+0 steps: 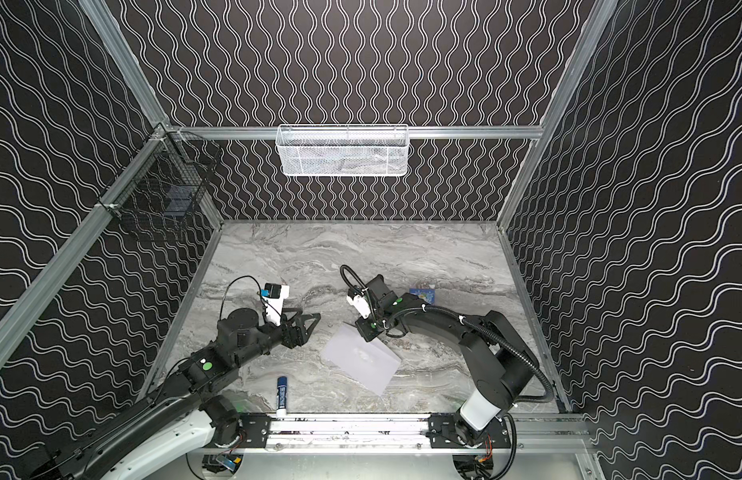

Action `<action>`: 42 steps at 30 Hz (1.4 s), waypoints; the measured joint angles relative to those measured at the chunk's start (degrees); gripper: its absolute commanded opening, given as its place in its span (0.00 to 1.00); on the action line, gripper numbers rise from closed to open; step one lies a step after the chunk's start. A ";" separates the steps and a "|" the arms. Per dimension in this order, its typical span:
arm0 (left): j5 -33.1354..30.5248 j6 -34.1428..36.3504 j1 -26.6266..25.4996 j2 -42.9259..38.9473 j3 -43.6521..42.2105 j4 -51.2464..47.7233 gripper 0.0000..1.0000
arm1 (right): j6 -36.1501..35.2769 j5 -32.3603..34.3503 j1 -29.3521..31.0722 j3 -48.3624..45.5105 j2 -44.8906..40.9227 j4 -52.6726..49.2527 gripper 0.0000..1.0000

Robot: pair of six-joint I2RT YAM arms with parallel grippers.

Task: Place the letter into the envelope and seal it
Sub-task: 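Grasp the envelope edge with the right gripper and drag it farther from the robot, then move the left gripper to pinch the envelope beside the right gripper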

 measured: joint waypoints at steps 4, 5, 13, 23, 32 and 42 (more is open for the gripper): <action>-0.24 -0.02 0.00 0.00 -0.28 -0.02 0.77 | 3.63 -0.22 -0.68 0.11 0.79 0.11 0.06; -0.24 -0.02 0.00 0.02 -0.28 0.00 0.77 | 4.39 -0.17 -0.90 0.15 0.85 0.11 0.05; -0.24 -0.02 0.00 -0.24 -1.09 0.07 0.77 | 10.12 -0.37 -5.20 2.58 1.99 -0.90 0.02; 0.92 0.04 0.00 3.61 -1.05 0.15 0.77 | 21.62 -5.79 -11.58 -2.95 -1.75 4.04 0.01; 2.56 1.25 0.00 8.20 -0.63 2.80 0.76 | 37.92 -12.13 -9.64 -9.35 -2.89 21.46 0.03; 5.14 0.70 0.00 15.32 -3.13 9.16 0.72 | 45.97 -10.56 -7.19 -18.27 -5.73 28.57 0.27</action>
